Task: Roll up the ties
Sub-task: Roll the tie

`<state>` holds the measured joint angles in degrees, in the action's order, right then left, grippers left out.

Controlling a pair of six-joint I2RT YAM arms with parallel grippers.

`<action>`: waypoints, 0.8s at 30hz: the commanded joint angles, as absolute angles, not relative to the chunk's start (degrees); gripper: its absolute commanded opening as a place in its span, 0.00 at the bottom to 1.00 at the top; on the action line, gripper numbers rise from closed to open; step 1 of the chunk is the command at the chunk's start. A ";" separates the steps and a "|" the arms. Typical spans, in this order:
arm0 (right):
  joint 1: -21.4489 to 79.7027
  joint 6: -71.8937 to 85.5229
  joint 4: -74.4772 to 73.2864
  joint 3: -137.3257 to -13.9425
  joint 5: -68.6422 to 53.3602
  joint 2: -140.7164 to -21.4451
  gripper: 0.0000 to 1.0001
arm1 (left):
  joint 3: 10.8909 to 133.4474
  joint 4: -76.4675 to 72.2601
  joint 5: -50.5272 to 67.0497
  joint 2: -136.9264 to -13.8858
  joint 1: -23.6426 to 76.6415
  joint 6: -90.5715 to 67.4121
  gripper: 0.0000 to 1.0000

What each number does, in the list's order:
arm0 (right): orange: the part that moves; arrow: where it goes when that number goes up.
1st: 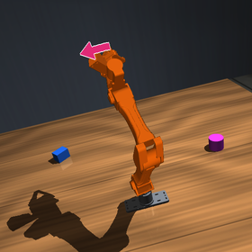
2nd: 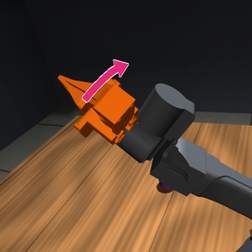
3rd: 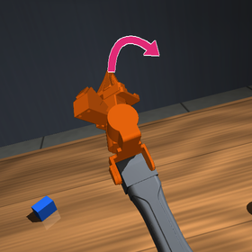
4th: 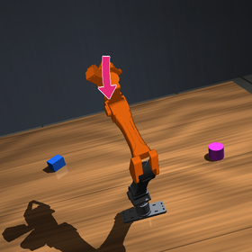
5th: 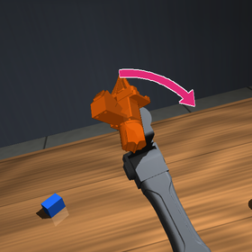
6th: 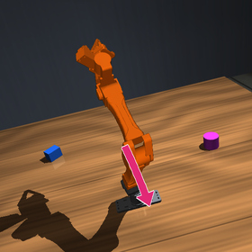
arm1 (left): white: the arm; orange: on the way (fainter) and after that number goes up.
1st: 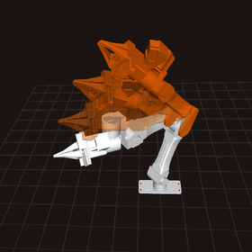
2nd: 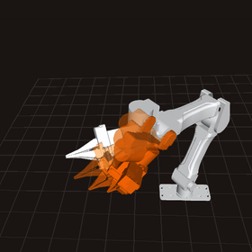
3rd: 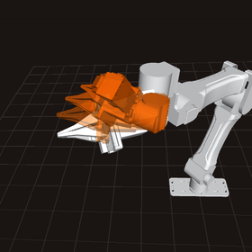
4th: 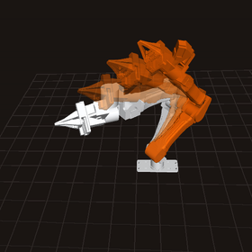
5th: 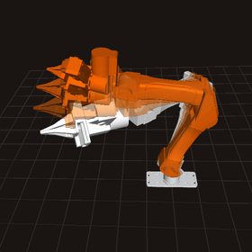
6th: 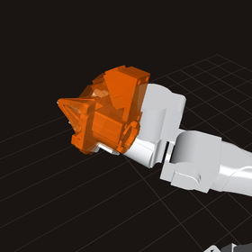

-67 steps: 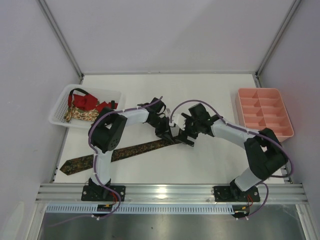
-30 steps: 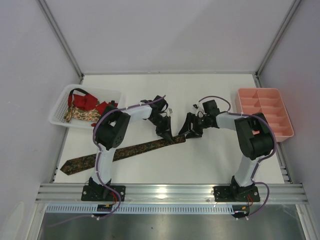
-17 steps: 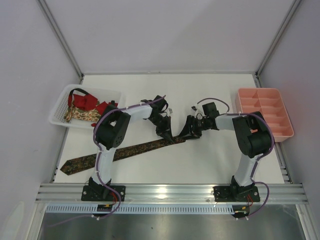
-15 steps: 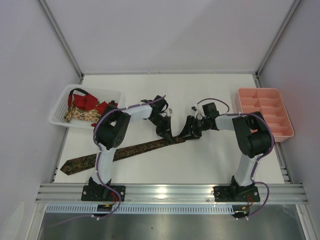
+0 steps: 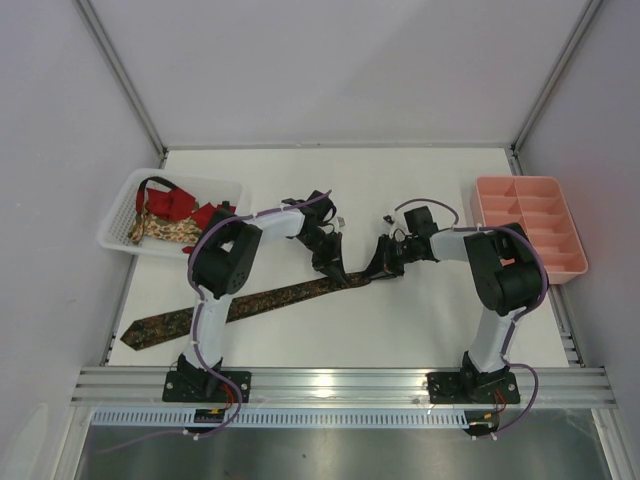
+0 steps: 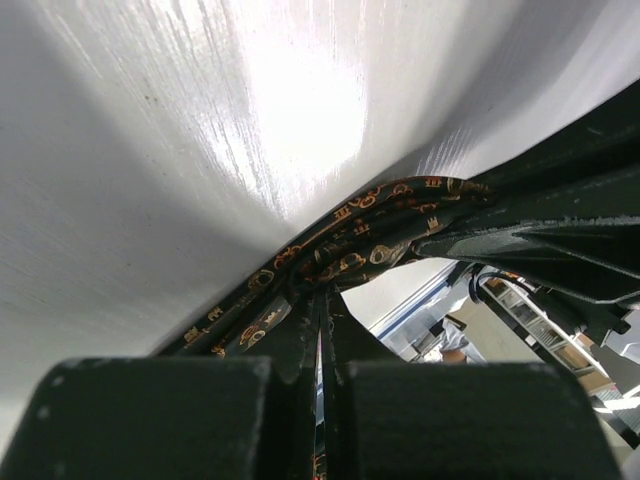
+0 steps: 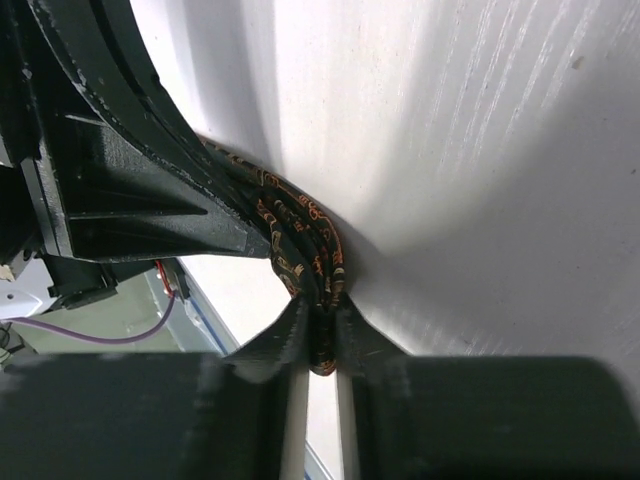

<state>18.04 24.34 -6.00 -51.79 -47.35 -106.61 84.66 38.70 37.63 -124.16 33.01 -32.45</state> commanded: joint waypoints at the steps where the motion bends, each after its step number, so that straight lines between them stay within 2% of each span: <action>1: 18.28 25.22 -8.25 -53.61 -47.28 -104.42 0.09 | 85.61 37.97 33.05 -126.39 32.61 -31.11 0.00; 3: 18.28 25.49 -9.22 -53.70 -47.02 -103.54 0.03 | 86.04 37.88 33.13 -126.47 32.96 -31.46 0.00; 5: 18.37 25.49 -10.28 -53.79 -46.67 -102.66 0.00 | 86.74 38.06 33.13 -126.56 33.31 -31.55 0.01; 24: 18.98 23.20 -26.63 -55.11 -43.59 -91.68 0.00 | 96.50 38.41 36.91 -131.84 42.10 -35.51 0.01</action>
<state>18.11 22.87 -23.20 -52.40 -41.82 -95.39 94.41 39.66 38.20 -129.88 41.47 -34.44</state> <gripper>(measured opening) 0.054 0.010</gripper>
